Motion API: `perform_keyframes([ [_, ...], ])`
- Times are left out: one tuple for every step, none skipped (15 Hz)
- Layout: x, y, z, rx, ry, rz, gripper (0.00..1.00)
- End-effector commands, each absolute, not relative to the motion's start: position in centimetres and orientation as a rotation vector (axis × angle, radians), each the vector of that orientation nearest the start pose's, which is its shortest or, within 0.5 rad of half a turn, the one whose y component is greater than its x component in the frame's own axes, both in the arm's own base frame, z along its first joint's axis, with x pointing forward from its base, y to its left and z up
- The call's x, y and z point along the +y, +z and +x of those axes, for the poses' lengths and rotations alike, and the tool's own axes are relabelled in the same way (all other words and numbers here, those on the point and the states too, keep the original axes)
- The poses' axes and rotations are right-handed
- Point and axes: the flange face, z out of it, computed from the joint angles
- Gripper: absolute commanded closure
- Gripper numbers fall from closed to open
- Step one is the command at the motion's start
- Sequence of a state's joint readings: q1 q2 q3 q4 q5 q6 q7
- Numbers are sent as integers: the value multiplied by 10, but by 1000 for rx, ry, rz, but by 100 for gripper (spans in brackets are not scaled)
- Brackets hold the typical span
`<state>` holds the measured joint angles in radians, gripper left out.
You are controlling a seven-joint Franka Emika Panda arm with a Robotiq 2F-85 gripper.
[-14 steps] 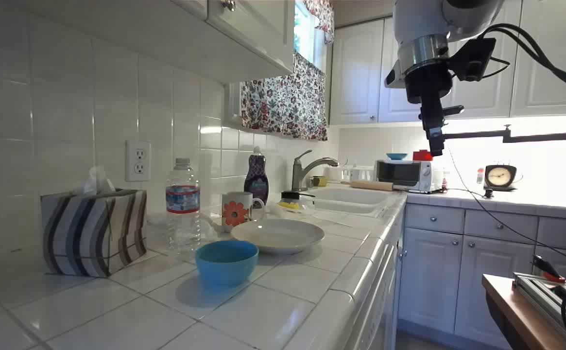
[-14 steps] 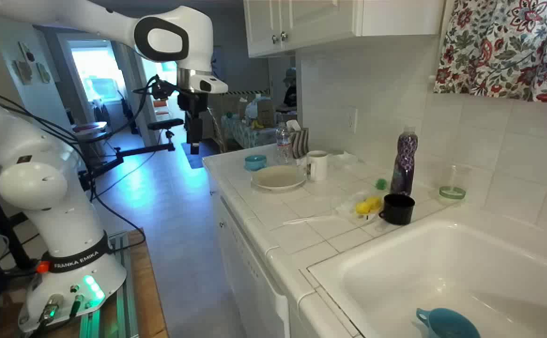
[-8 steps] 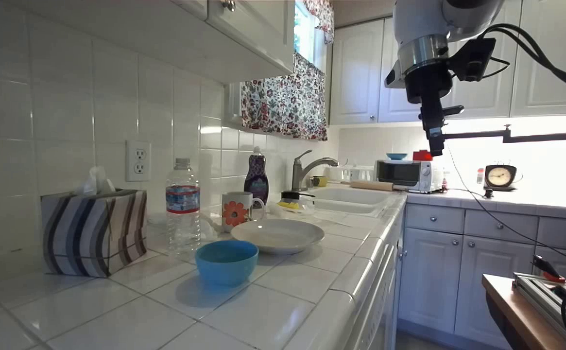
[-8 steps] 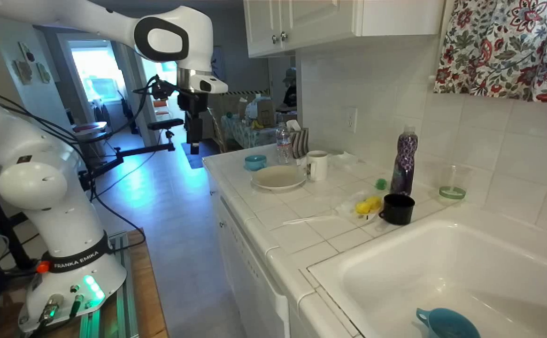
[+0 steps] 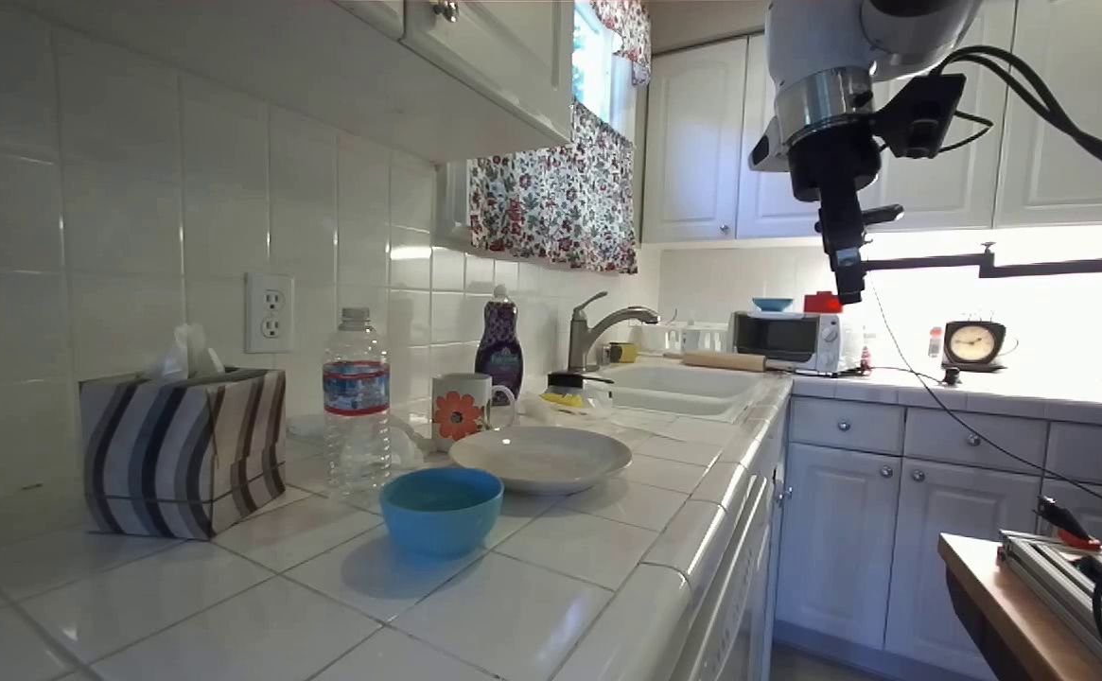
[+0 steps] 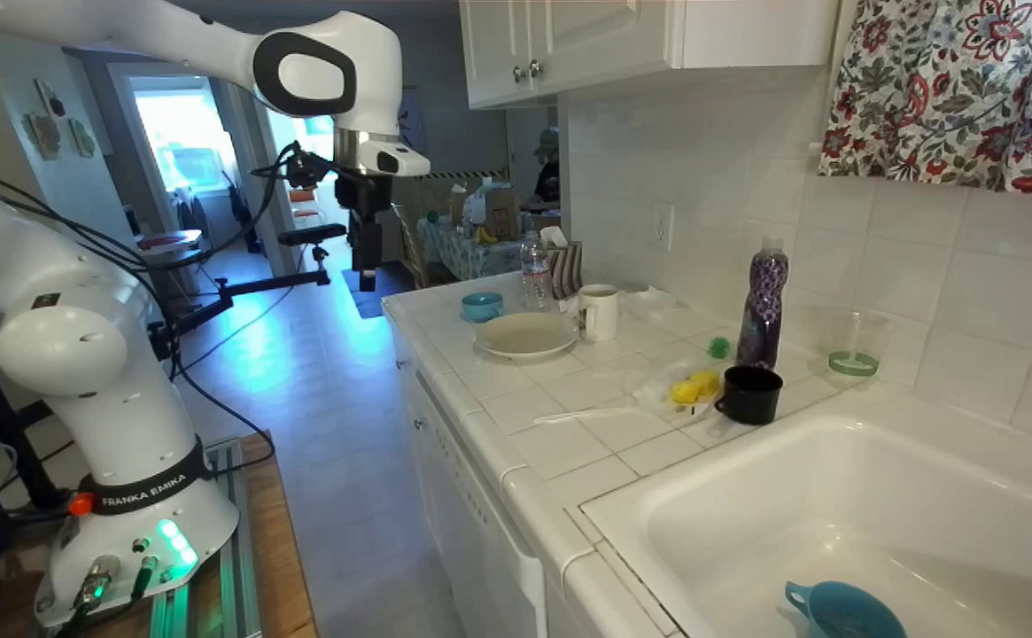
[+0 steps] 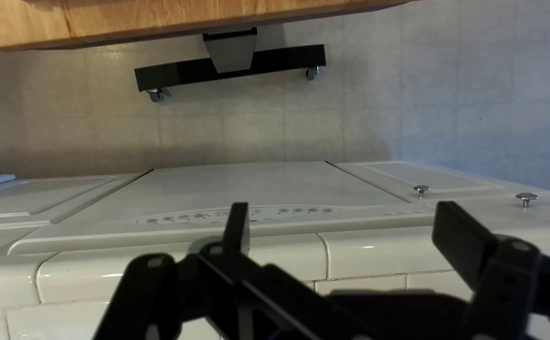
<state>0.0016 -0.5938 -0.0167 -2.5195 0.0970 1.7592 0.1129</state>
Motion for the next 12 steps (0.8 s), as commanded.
perform_keyframes([
  [1,466,351,194,244,-3035,0],
  [-4,466,352,132,245,-3043,0],
  [-7,466,353,77,241,-3047,0],
  [-14,466,355,-9,240,-3041,0],
  [-20,465,357,-91,238,-3041,0],
  [-27,464,359,-139,241,-3048,0],
  [-32,464,361,-218,237,-3047,0],
  [-37,464,363,-302,227,-3058,0],
  [-41,465,367,-362,210,-3058,0],
  [-43,469,372,-410,168,-3061,0],
  [-44,471,377,-456,120,-3066,0],
  [-44,473,385,-514,82,-3067,0],
])
